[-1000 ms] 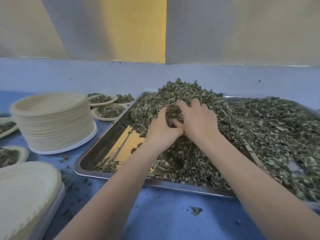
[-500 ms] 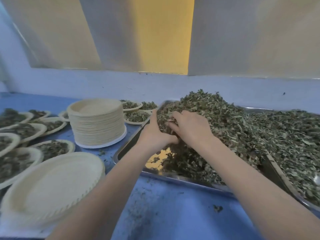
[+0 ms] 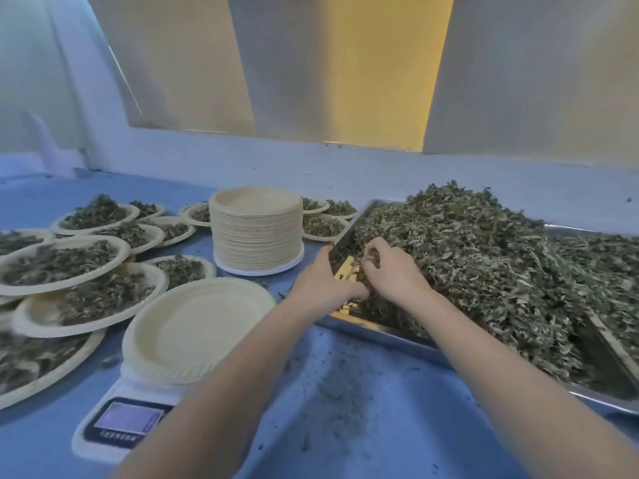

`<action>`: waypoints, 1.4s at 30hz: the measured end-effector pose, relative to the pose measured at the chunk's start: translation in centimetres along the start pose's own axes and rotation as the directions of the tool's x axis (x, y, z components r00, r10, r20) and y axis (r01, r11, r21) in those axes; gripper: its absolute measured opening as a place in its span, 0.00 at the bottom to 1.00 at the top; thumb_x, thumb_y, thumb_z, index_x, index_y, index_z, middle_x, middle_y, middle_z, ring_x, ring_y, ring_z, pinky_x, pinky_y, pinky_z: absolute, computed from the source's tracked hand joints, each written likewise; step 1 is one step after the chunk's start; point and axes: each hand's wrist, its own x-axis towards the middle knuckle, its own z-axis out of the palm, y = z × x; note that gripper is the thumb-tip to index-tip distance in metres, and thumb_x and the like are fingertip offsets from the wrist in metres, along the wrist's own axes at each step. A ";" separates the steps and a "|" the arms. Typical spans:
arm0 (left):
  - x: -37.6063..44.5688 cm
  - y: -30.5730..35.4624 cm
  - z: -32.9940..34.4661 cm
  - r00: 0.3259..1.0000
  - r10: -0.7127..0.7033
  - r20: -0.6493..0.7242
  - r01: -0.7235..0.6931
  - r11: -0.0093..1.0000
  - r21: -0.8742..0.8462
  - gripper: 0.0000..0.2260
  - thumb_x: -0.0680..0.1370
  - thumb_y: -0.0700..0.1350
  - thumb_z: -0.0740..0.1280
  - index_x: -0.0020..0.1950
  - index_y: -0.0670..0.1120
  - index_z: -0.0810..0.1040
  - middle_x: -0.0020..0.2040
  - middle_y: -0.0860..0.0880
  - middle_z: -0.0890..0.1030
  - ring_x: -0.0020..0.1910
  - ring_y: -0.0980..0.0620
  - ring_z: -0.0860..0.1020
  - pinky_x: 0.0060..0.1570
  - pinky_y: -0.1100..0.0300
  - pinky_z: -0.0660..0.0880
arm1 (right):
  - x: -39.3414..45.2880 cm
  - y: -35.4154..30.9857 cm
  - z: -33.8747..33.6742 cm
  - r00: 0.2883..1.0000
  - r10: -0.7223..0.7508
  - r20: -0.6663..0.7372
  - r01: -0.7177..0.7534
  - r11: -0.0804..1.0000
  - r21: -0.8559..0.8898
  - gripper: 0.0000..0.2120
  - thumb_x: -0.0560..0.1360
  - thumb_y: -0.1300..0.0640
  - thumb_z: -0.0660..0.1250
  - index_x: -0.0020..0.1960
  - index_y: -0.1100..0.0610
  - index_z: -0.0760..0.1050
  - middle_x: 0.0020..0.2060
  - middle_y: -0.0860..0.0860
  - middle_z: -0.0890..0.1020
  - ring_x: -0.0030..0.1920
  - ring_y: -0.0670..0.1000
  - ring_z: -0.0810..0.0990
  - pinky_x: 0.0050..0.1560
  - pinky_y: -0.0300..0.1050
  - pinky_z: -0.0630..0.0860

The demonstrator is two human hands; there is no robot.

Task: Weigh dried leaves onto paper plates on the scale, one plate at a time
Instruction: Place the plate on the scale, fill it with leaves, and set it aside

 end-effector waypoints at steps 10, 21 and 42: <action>-1.0 3.5 -3.4 0.884 -0.253 0.393 0.457 0.300 -0.837 0.17 0.80 0.49 0.57 0.51 0.33 0.66 0.56 0.33 0.73 0.57 0.32 0.72 0.50 0.36 0.69 | 1.9 -6.5 0.6 0.930 0.365 -0.038 -0.145 0.460 0.876 0.07 0.79 0.52 0.60 0.57 0.50 0.69 0.51 0.46 0.73 0.50 0.50 0.73 0.48 0.46 0.69; -5.9 -2.1 -13.7 0.892 -0.449 -0.044 0.181 0.445 -0.877 0.15 0.81 0.48 0.56 0.51 0.35 0.70 0.44 0.40 0.74 0.38 0.43 0.75 0.35 0.47 0.73 | -0.7 -16.3 6.5 0.970 -0.236 -0.065 0.200 0.610 0.767 0.02 0.77 0.46 0.63 0.45 0.40 0.71 0.42 0.34 0.77 0.46 0.35 0.74 0.45 0.38 0.70; -9.7 -8.9 -14.8 0.682 -0.099 -0.725 -0.102 0.968 -0.228 0.07 0.77 0.46 0.64 0.43 0.53 0.81 0.40 0.56 0.81 0.44 0.56 0.77 0.49 0.54 0.74 | -2.8 -16.6 4.6 0.863 -0.464 0.199 0.329 0.816 0.476 0.19 0.79 0.40 0.52 0.47 0.45 0.80 0.43 0.45 0.83 0.45 0.43 0.81 0.54 0.43 0.74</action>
